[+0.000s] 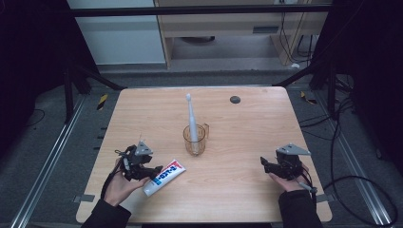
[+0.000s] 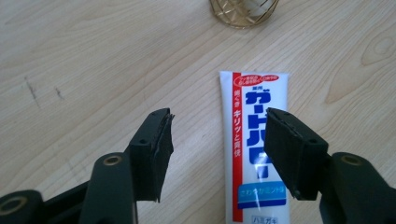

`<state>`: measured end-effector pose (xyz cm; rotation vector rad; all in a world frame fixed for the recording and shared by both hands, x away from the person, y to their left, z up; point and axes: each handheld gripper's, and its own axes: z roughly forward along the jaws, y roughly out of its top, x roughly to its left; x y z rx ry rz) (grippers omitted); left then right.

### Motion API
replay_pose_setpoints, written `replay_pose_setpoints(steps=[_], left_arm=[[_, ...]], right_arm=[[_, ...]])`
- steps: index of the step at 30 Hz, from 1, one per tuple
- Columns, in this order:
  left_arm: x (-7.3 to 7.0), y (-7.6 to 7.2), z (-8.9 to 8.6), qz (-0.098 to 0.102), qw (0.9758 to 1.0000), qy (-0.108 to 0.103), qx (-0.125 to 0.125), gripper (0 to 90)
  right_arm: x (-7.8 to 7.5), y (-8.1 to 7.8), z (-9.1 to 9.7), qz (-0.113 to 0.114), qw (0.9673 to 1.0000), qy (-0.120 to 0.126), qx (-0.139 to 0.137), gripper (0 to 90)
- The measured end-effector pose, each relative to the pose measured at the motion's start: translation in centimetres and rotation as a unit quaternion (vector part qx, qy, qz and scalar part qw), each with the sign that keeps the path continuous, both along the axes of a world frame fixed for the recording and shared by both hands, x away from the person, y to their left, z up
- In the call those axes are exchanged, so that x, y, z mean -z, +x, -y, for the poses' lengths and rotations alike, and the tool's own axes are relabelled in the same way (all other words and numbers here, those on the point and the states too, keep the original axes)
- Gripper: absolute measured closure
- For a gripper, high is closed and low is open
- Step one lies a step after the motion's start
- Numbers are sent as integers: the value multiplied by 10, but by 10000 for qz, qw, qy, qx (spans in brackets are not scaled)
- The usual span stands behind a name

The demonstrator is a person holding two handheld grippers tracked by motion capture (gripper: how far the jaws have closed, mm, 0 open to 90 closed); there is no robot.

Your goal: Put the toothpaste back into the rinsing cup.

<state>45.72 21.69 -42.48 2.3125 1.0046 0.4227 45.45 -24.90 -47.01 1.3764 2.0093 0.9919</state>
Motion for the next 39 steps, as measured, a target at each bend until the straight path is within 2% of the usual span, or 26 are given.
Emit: replay_pose_setpoints(steps=[8,15,39], left_arm=[[-9,6,19,9,9998,96,196,397],[-5,7,31,-75,9993,159,318,387],[24,8,31,-405,9978,438,270,348]], right_arm=[[0,0,1,-24,10000,-8,-23,317],[0,0,0,-44,10000,-14,-47,314],[5,2,-4,-163,9998,-39,-96,308]])
